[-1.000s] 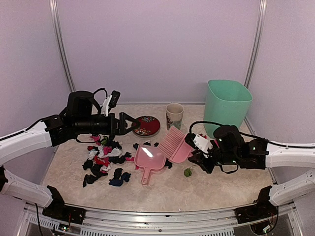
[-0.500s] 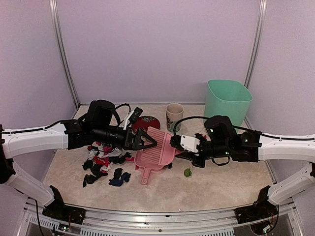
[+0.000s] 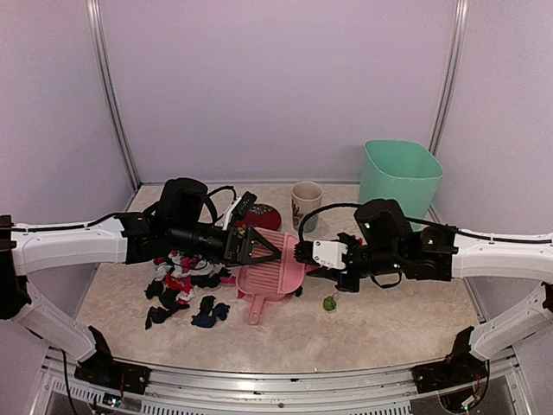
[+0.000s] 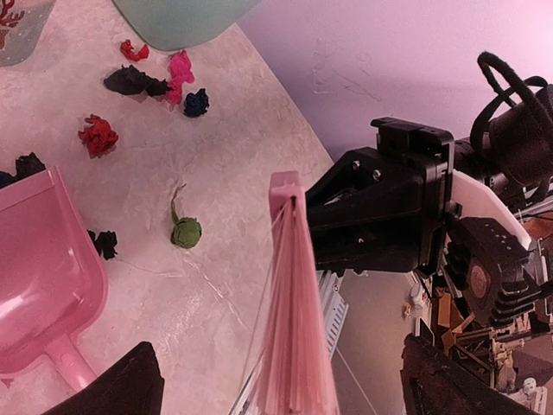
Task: Sweep away the paper scraps from the table
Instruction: Pass from the right arm to the left
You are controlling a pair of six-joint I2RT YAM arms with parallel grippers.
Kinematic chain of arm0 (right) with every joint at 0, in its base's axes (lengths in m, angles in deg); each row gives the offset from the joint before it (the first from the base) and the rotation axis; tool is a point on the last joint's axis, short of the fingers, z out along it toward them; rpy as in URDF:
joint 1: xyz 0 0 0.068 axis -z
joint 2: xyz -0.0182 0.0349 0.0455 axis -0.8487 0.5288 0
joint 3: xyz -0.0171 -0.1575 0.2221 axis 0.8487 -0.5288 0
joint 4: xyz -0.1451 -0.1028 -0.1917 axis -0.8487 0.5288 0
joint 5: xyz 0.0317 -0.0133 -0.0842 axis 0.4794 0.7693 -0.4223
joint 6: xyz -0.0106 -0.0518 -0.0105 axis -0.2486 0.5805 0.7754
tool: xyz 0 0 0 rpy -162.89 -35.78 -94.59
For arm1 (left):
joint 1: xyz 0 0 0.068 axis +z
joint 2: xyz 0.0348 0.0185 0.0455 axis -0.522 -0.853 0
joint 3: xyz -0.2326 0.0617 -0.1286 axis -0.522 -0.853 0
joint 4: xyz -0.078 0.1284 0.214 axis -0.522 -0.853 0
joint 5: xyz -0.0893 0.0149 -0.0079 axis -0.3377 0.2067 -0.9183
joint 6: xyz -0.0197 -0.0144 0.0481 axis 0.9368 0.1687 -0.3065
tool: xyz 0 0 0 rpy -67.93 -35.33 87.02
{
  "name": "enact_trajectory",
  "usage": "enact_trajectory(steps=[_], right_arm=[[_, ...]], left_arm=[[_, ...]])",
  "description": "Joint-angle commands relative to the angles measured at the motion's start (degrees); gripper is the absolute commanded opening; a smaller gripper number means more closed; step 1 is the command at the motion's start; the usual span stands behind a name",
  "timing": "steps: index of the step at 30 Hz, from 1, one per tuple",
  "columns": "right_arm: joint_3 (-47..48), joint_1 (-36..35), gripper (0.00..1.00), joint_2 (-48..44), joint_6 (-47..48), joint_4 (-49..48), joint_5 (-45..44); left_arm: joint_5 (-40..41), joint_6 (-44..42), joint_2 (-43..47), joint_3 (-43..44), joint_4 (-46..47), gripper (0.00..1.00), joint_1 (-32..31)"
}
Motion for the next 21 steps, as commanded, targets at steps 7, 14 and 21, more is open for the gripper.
enact_trajectory(steps=[7,14,21], right_arm=[[2.3,-0.7,0.00,1.0,-3.7,-1.8,-2.5],[1.4,-0.7,0.00,0.9,-4.5,-3.5,-4.3],[0.2,-1.2,0.00,0.5,-3.4,-5.8,-5.2]], left_arm=[[-0.3,1.3,-0.5,-1.5,3.4,0.75,-0.8],[-1.0,2.9,-0.9,-2.0,5.2,0.52,-0.8],[-0.9,4.2,-1.9,-1.6,5.7,0.44,-0.8]])
